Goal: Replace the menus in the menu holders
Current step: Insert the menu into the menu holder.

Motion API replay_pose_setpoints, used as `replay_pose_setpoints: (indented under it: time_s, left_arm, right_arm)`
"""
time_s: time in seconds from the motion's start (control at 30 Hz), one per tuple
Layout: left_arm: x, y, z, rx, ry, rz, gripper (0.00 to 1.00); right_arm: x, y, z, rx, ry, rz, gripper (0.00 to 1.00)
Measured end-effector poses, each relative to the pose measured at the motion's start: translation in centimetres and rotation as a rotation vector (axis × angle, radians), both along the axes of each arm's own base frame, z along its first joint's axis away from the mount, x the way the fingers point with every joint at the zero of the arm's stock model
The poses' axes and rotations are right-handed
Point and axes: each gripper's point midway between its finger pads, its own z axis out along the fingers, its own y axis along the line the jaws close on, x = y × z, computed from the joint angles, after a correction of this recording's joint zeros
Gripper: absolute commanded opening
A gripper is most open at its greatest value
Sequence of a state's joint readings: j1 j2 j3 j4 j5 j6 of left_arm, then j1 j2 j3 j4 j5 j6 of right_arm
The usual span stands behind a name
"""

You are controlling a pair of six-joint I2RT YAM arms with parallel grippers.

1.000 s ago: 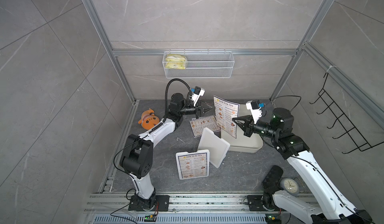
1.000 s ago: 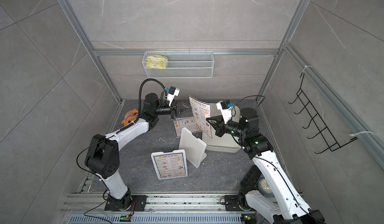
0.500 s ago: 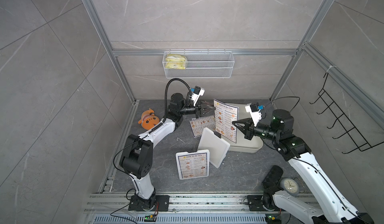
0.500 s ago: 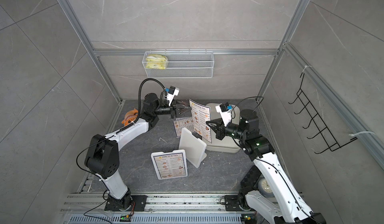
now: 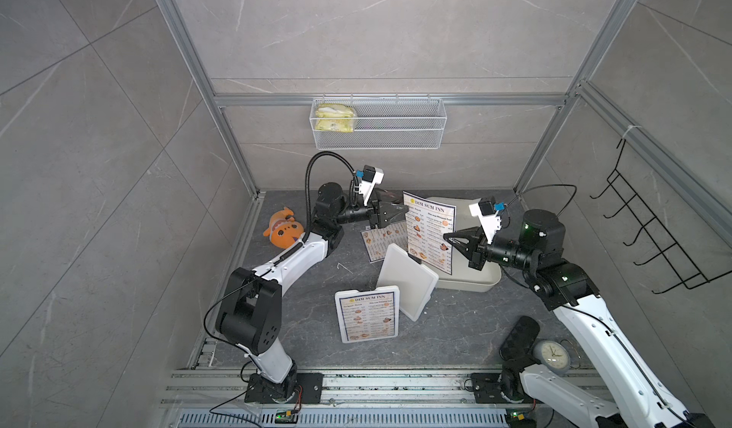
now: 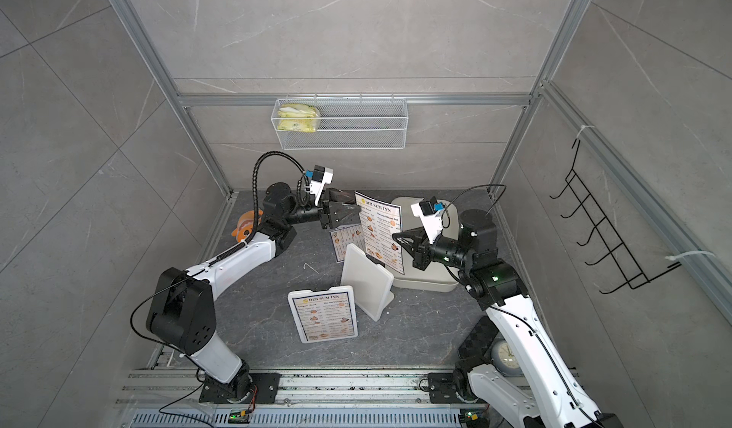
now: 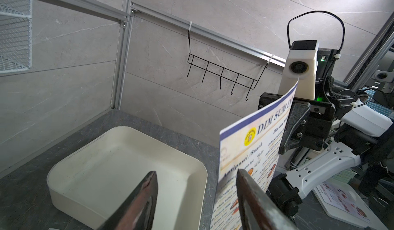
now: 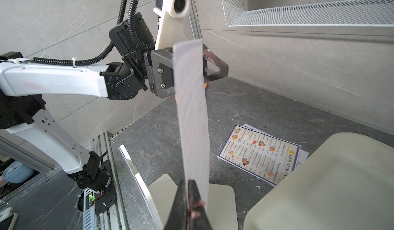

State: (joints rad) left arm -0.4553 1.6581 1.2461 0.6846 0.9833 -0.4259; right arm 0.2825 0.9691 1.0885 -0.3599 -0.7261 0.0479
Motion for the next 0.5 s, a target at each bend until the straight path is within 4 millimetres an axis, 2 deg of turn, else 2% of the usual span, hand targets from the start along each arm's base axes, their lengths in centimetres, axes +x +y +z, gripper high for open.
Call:
replay_pose_setpoints:
  time_s: [0.2,0.5]
  left_arm:
    - [0.02,0.18,0.32,-0.008,-0.008,0.018,0.64]
    - [0.16,0.27,0.33,-0.010,-0.013,0.034,0.65]
  right_arm:
    - [-0.52,-0.03,0.59,0.001,-0.019,0.010,0.00]
    - [-0.74,0.02,0.34,-0.004,-0.009,0.019,0.00]
